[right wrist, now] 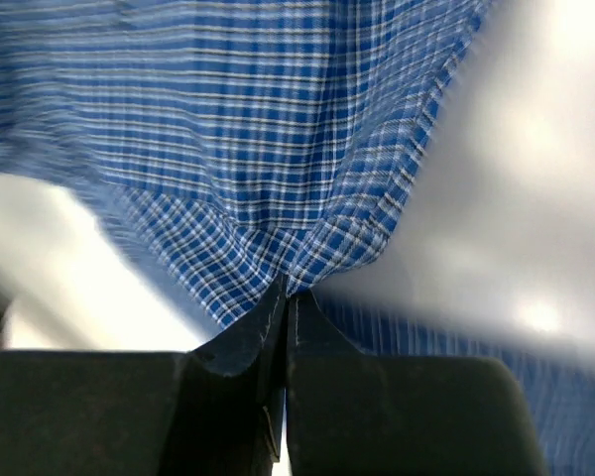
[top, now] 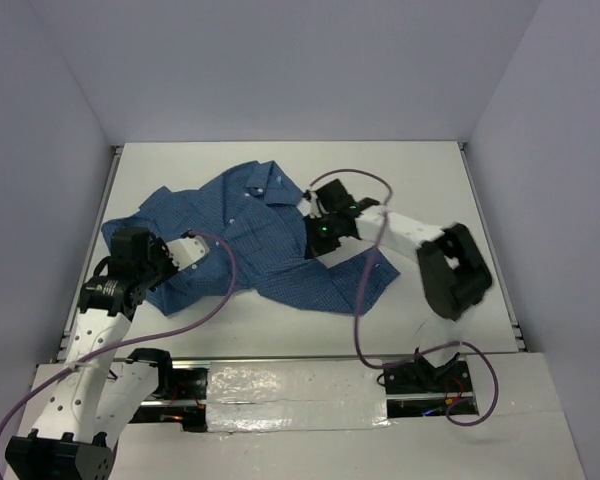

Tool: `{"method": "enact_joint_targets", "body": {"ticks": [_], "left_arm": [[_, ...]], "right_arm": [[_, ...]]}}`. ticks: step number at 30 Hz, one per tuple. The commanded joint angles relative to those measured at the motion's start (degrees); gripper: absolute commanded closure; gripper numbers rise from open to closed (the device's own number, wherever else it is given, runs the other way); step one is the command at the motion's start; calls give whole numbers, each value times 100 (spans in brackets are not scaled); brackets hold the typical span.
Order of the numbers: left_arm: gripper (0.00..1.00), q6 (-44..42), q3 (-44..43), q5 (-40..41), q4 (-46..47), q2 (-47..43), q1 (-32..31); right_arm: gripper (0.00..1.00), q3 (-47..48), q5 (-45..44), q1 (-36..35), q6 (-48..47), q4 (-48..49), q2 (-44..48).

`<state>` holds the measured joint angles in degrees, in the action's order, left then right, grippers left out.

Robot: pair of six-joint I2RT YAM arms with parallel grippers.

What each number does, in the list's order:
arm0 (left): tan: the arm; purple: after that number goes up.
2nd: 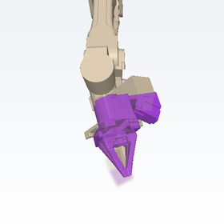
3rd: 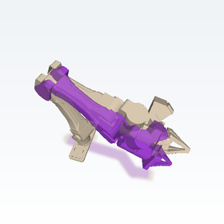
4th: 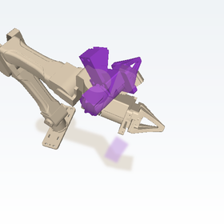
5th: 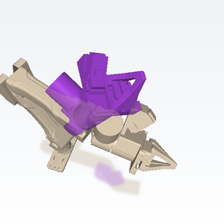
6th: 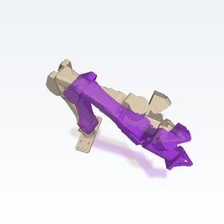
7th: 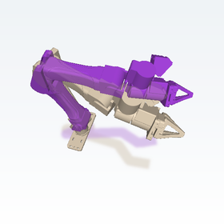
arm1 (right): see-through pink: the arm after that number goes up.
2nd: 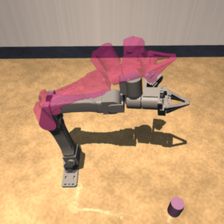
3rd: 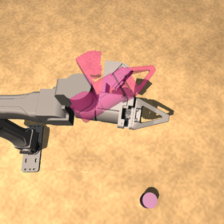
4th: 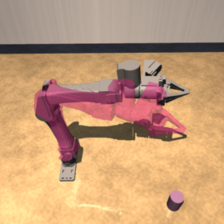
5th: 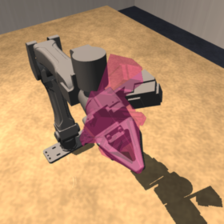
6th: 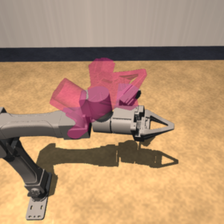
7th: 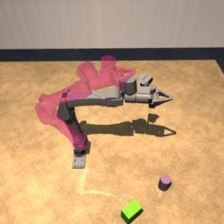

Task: Fold and stack the long sleeve shirts
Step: Flatten the shirt out

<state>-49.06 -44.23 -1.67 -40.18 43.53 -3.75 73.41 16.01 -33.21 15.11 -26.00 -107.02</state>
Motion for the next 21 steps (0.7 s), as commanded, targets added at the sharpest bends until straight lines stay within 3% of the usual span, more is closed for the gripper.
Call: {"method": "enact_joint_targets", "body": {"ticks": [1, 4, 8, 10, 11, 13, 14, 16, 17, 18, 19, 20, 21], "left_arm": [[100, 326, 151, 422, 29, -213, 58], [100, 581, 73, 343, 11, -12, 102], [100, 836, -419, 211, 273, 822, 356], [100, 906, -832, -33, 756, 1559, 348], [100, 950, -1207, -131, 949, 1858, 357], [100, 1021, -1779, -289, 1571, 3025, 357], [100, 1125, -2792, -325, 1688, 3456, 357], [100, 1763, -4427, -473, 1655, 5046, 514], [100, 2038, -6447, -596, 1602, 5530, 542], [100, 2328, -7493, -711, 1523, 6544, 551], [100, 2809, -8644, -799, 1479, 7068, 551], [100, 3014, -10483, -930, 1609, 7482, 533], [100, 3164, -10945, -1114, 1906, 7973, 516]], "right_arm": [[100, -1088, 911, 585, 70, 130, 1881], [100, -1890, 1448, 833, 123, -44, 2858], [100, -1927, 1633, 886, -43, -274, 3293], [100, -1402, 1773, 1018, -193, -117, 2891], [100, -634, 1861, 1245, -219, -38, 2610], [100, 667, 2185, 1562, -228, -80, 1286], [100, 2459, 2265, 1746, -167, -176, 767], [100, 4679, 2266, 2300, 463, -414, -972], [100, 6910, 2301, 2484, 919, -267, -1509], [100, 7750, 2380, 2826, 2133, 152, -2402], [100, 8272, 2363, 2977, 2763, 1871, -2672], [100, 8277, 2093, 3118, 4004, 2845, -2727], [100, 7886, 1768, 3276, 4426, 3768, -2414]]}}
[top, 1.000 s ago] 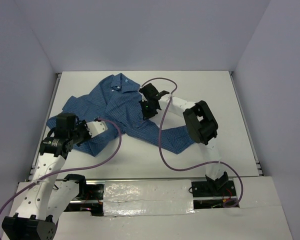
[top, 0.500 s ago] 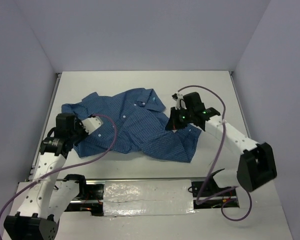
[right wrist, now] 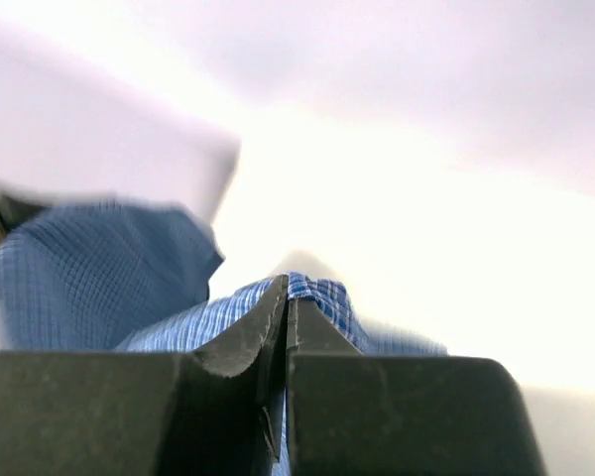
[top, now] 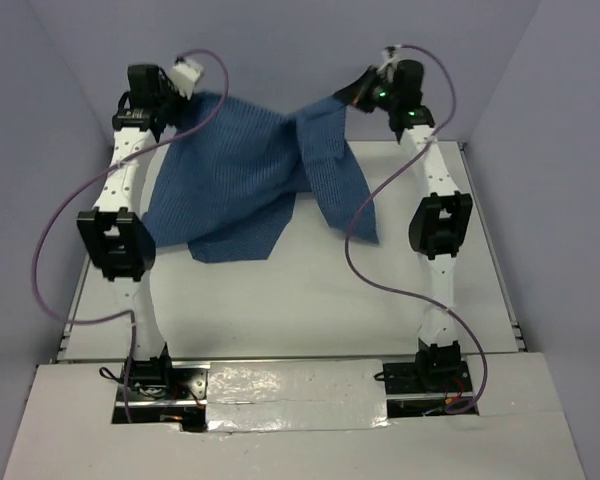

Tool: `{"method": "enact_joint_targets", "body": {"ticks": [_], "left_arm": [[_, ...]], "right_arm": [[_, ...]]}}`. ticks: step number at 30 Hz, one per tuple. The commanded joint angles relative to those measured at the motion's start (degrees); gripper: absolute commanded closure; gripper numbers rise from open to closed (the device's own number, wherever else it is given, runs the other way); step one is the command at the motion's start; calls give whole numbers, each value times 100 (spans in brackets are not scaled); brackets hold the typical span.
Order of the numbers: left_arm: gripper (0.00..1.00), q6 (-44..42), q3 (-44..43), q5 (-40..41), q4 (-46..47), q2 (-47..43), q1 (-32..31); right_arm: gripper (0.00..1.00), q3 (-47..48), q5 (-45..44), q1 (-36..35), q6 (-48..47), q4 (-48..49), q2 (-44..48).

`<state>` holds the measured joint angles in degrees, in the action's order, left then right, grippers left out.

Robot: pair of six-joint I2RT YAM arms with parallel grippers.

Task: Fold and stack the long sleeve shirts
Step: Flatten the shirt out

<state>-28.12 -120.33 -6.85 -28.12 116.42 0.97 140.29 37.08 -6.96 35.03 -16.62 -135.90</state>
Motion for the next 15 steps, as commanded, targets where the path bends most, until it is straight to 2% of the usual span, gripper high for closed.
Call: {"method": "enact_joint_targets", "body": {"ticks": [1, 2, 4, 5, 7, 10, 13, 15], "left_arm": [[100, 1341, -3382, -581, 1207, 663, 43], [100, 1422, -2426, -537, 2639, 141, 35], [100, 1276, -1278, -667, 4028, -372, 26], [100, 1169, -1326, -842, 4147, -322, 8], [100, 1046, -1650, -1212, 4139, -173, -1], [100, 696, -1572, -1082, 4657, -190, -53], [100, 405, -1712, -950, 4588, -198, -53], [100, 203, -1381, -1037, 4378, -523, -53]], "right_arm": [[100, 733, -707, 887, 2587, 4162, 763], [100, 371, -1346, 950, 2275, 4245, 1010], [100, 481, -1571, 1013, 1581, 4141, 1538], [100, 569, -1572, 1030, 1125, 4167, 1757], [100, 596, -1564, 1074, 884, 4089, 1891], [100, 255, -1362, 1135, 708, 3799, 2207], [100, -377, -1055, 1144, 462, 3394, 2655], [100, -1124, -896, 1144, 233, 3193, 3146]]}}
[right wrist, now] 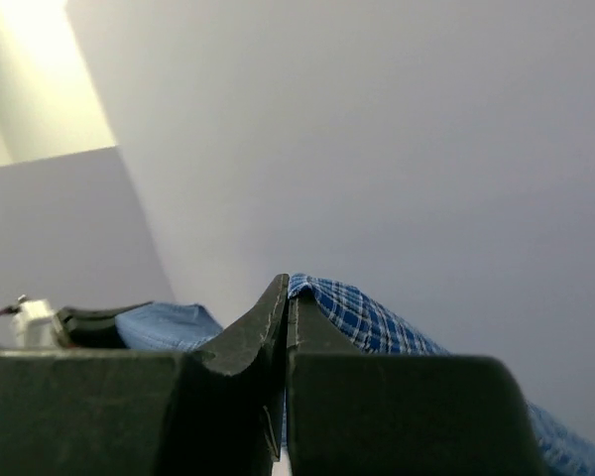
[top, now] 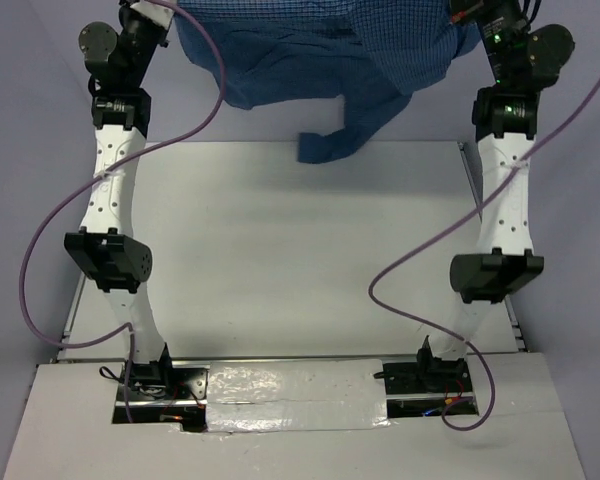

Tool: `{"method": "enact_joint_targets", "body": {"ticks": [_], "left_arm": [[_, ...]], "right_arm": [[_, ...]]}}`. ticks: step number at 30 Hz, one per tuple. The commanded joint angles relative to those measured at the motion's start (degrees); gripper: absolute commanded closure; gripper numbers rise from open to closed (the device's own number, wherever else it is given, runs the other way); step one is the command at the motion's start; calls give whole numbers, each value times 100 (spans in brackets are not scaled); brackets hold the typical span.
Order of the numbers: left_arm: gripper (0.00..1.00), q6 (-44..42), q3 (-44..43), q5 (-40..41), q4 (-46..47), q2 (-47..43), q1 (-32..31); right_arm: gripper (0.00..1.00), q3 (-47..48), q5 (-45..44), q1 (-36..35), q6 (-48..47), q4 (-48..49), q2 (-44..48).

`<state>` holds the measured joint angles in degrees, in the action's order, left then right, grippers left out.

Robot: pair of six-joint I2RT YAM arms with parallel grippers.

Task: Fold and stack the long sleeve shirts
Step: Flatten the shirt out

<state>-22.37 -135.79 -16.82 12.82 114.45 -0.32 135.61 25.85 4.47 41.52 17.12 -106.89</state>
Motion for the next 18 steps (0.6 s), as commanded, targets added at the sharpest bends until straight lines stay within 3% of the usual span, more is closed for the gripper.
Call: {"method": "enact_joint_targets", "body": {"ticks": [1, 3, 6, 8, 10, 14, 18], "left_arm": [[100, -704, 784, -284, 65, -527, 76], [100, -1127, 1534, -523, -173, -1204, 67], [100, -2277, 2879, -928, -1480, -2048, 76], [100, -3113, 3939, -868, -2593, -2661, 76], [100, -3622, 5081, -675, -3099, -3050, 76], [100, -4161, 6992, 72, -3759, -4304, -72], [100, -4179, 8242, 443, -4471, -5090, -109]], "right_arm": [[100, -1364, 402, 10, -477, -227, 465], [100, -2245, 622, -7, -706, -201, 1221], [100, -4205, 702, -7, -969, -165, 2363], [100, -5476, 633, -16, -1232, -489, 3143], [100, -6575, 562, -130, -1452, -1148, 3585], [100, -8144, 351, -421, -2234, -2212, 4744], [100, -9174, 632, -614, -2148, -2749, 5520]]}}
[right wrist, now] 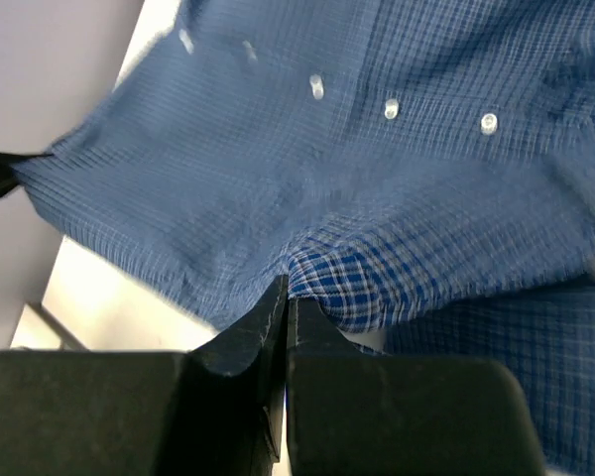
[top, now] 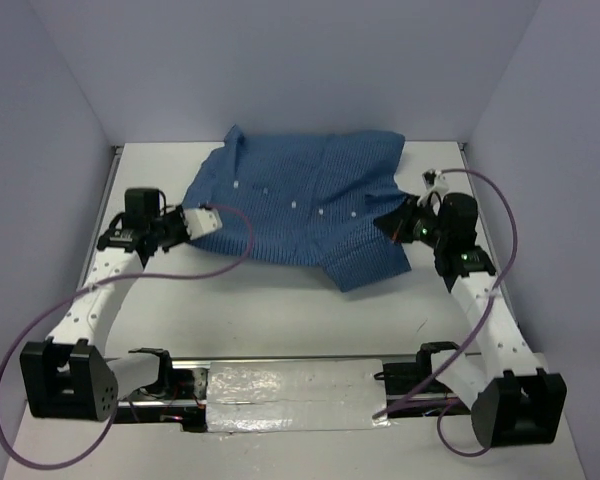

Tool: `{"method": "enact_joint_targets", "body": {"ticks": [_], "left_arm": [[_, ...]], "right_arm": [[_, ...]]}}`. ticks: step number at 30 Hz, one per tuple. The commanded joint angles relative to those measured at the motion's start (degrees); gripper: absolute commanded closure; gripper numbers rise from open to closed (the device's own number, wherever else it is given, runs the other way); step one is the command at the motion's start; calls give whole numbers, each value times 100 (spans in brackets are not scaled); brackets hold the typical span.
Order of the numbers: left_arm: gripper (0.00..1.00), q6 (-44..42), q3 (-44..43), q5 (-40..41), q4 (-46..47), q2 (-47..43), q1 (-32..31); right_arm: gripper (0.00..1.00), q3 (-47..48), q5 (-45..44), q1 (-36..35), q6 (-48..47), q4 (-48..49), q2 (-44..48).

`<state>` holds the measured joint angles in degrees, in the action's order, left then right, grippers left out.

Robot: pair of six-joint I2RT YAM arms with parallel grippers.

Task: Fold and stack the long sleeve shirts
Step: Flatten the shirt out, then fold the shirt

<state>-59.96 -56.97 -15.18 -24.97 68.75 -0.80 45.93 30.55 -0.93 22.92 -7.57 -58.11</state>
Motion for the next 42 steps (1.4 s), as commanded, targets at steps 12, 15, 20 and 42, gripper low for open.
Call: {"method": "enact_joint_targets", "body": {"ticks": [12, 15, 20, 42], "left_arm": [[100, 801, 1453, 1105, -122, -38, -263], [100, 1153, 1137, 1175, 1, 409, -246], [100, 1829, 329, 1149, -43, 1296, -254], [100, 2647, -288, 1009, -148, 1932, -149]], "right_arm": [[98, 797, -374, -1146, 28, 529, -1621], [90, 2447, -672, -1103, 90, -189, -3282], [45, 5655, -716, -945, 82, -1912, -5981], [27, -197, -2018, -118, 757, -1494, -1660]]}}
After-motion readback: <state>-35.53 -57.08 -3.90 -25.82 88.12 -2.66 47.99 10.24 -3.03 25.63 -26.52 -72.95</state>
